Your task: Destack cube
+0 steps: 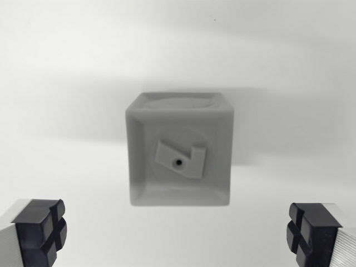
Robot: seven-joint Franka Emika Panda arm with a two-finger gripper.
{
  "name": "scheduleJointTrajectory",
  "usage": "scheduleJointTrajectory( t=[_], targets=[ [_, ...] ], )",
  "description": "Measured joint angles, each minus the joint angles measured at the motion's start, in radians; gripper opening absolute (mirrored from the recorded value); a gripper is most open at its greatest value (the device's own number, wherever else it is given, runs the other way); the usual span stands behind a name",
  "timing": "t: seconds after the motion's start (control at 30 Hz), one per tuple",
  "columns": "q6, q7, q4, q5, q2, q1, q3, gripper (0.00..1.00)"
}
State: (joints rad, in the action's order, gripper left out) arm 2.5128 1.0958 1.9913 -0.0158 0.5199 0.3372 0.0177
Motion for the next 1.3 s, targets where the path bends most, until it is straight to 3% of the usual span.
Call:
scheduleJointTrajectory(
  t=[0.57,1.3],
  targets=[
    [-0.141,-0.001,-0.001,0.003,-0.141,0.0,0.001,1.0],
    [-0.329,-0.003,-0.064,0.006,-0.267,0.0,0.001,1.0]
  ],
)
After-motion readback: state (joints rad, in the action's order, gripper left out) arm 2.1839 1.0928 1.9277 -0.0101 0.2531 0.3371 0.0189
